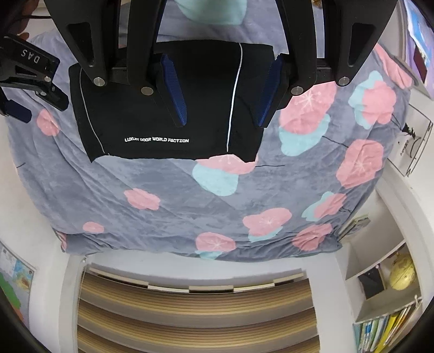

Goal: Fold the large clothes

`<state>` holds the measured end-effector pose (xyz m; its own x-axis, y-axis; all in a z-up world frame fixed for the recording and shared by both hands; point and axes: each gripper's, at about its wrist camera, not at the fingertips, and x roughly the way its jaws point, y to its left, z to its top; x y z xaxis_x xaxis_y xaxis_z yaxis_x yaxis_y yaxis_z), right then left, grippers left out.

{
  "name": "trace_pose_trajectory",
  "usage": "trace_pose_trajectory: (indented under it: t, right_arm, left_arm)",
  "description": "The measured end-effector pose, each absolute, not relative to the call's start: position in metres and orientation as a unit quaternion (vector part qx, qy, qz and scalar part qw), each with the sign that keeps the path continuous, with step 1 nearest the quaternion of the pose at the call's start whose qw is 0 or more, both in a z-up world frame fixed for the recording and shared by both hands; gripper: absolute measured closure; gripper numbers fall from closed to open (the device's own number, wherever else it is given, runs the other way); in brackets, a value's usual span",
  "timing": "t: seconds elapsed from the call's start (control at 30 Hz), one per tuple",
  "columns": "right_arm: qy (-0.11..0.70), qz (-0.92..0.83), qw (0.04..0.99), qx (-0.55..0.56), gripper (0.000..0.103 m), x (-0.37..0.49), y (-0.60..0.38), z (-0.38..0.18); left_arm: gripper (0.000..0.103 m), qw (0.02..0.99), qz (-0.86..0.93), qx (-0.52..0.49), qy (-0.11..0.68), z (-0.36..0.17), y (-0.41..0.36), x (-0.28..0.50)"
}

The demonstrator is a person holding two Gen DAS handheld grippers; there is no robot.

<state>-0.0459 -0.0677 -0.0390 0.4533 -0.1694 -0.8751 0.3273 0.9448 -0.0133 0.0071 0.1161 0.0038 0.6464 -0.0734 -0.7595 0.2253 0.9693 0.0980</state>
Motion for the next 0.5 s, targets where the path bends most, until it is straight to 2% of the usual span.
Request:
trace_pose_trajectory:
  t: [0.5]
  right_arm:
    - [0.497,-0.154,0.851,0.075,0.017,-0.0486,-0.0726,-0.0340]
  left_arm:
    - [0.048,0.903,-0.077,0.093,0.413,0.0062,0.1062,0.0060]
